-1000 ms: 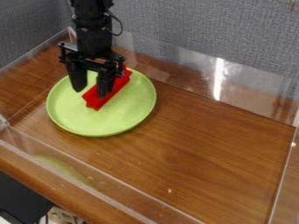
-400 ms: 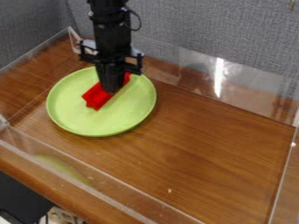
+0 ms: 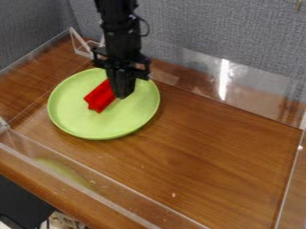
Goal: Move the red object from the green plate to the table
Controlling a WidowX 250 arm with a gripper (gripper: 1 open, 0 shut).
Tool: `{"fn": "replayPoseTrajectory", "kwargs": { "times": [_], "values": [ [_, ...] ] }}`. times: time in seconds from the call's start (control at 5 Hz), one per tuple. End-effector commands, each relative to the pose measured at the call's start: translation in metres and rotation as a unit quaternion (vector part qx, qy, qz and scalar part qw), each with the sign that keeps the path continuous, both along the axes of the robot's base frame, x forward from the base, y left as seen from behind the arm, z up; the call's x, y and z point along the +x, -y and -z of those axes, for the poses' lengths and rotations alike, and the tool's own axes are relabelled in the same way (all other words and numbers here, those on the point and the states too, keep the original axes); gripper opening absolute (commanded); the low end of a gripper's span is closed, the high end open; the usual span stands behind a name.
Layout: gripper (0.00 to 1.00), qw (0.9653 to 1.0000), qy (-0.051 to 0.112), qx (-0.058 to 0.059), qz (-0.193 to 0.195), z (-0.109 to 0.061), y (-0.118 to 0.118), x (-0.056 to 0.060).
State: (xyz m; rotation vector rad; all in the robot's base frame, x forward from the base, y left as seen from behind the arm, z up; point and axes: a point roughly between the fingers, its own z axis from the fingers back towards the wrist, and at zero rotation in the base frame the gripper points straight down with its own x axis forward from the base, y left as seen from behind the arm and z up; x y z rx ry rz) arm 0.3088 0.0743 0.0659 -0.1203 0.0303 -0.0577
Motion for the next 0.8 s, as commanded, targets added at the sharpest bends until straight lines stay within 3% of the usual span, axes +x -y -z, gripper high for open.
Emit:
{"fn": "replayPoseTrajectory", "kwargs": {
  "times": [0.0,0.2,0.4,0.6],
  "values": [
    [1.00,0.9994,0.035,-0.001,0.001,-0.011,-0.016,0.015],
    [0.00,0.9992,0.036,0.000,-0.019,-0.011,-0.028,0.012],
    [0.00,0.9986,0.038,0.000,-0.037,-0.013,-0.039,0.009],
    [0.00,0.9962,0.071,0.001,-0.049,-0.050,-0.028,0.004]
  ]
}}
